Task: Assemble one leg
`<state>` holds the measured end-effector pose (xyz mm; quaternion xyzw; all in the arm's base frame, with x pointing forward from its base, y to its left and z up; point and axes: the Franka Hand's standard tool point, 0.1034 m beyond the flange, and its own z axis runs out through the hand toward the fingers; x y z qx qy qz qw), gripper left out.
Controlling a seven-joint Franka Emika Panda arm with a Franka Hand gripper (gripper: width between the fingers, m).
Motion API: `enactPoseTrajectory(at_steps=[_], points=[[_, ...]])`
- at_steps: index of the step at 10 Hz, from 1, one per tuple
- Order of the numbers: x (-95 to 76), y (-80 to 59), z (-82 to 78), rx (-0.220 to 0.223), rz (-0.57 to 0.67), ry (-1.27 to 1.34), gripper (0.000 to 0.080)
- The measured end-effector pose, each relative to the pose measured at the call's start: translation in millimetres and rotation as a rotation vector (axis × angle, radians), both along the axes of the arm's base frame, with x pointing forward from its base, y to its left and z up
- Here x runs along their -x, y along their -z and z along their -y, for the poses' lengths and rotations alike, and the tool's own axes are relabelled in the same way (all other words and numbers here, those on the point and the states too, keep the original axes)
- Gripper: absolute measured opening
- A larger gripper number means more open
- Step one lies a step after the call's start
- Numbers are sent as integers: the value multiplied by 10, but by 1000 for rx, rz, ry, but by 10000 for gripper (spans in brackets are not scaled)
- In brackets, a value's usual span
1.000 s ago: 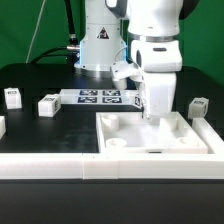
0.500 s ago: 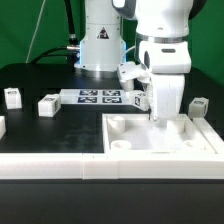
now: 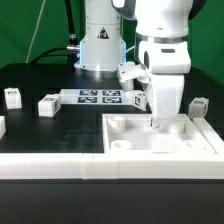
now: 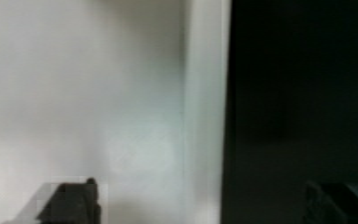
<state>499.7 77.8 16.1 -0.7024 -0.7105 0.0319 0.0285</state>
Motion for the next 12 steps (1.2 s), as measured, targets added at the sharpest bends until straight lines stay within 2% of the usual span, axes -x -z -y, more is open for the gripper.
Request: enactPoseTrajectory(at_steps=[1, 2, 5, 7, 9, 10, 12], points=[[0, 0, 1, 0, 0, 0, 621], [0, 0, 2, 0, 0, 0, 641], [-3, -12, -9, 1, 2, 13, 648], [30, -234, -156, 14, 32, 69, 649], [77, -394, -255, 23, 44, 91, 649], [78, -439, -282, 25, 48, 90, 649], [80, -431, -278, 25, 46, 100, 649]])
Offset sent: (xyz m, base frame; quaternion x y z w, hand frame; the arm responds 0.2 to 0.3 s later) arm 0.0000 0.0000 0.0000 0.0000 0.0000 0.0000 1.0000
